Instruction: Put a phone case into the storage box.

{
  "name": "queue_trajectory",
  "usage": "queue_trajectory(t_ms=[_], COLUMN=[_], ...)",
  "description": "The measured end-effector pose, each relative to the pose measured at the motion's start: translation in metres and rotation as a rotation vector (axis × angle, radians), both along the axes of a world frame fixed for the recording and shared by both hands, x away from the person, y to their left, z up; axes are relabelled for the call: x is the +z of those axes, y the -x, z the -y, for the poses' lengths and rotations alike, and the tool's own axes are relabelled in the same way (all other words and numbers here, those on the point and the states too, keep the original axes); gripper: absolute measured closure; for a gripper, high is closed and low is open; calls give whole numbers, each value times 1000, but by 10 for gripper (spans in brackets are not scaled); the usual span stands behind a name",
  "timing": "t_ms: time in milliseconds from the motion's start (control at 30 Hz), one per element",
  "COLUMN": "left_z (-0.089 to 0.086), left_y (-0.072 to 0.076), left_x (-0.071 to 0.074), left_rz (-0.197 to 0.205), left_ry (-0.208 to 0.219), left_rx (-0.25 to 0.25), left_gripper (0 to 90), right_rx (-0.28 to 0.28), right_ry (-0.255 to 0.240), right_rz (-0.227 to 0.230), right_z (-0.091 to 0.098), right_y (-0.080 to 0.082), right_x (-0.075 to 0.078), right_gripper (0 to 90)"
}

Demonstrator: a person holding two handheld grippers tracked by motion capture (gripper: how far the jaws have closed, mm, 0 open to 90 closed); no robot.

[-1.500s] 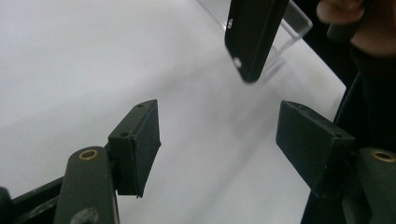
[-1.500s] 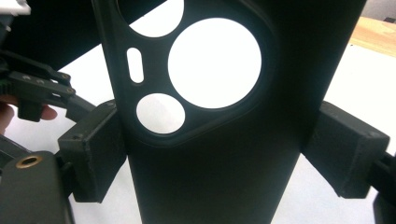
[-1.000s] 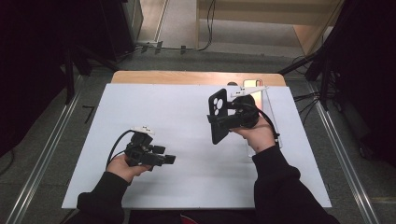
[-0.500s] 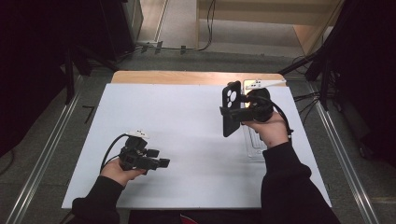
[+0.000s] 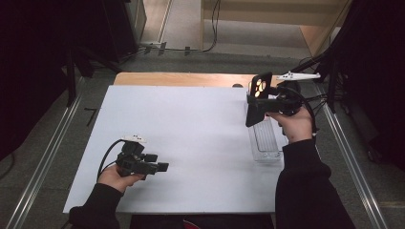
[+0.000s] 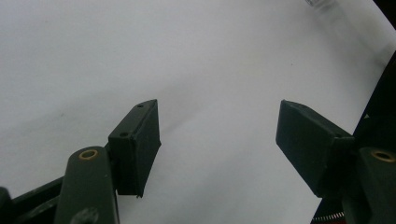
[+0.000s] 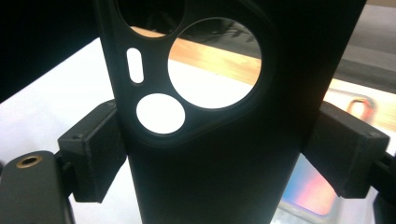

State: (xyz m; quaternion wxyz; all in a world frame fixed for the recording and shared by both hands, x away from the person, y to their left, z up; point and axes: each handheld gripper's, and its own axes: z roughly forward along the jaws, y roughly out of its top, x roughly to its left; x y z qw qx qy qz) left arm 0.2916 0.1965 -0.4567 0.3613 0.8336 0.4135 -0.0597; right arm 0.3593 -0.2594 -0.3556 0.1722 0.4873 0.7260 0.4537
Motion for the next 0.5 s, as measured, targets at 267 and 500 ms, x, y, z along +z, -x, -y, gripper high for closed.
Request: queue_trajectory(t_ms=[267,500], left_z=[-4,-4], left_y=[-1,-4], left_x=[1,-3], left_rz=[-1,-10], left_ry=[11,1], left_rx=[31,29], left_gripper=[301,301], right_rx=[-106,-183], right_ry=[27,3], right_rz=[2,-29], right_z=[16,32], right_y=[-10,-24], right_x=[-12,-31], right_gripper=[114,115])
